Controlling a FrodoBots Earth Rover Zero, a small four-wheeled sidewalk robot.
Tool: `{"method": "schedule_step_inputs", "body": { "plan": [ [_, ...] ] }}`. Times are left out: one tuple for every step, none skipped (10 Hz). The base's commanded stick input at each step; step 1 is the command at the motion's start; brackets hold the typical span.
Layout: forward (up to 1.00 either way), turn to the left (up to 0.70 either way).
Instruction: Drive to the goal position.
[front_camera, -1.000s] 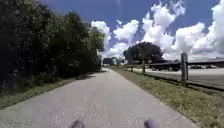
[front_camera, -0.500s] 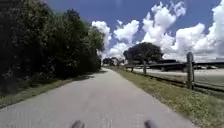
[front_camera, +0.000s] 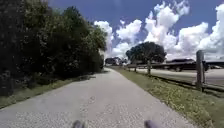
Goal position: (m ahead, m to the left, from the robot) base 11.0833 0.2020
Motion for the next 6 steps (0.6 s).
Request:
{"method": "schedule_step_inputs", "body": {
  "plan": [
    [0.50, 0.00],
    [0.50, 0.00],
    [0.50, 0.00],
    [0.50, 0.00],
    [0.50, 0.00],
    [0.50, 0.00]
  ]
}}
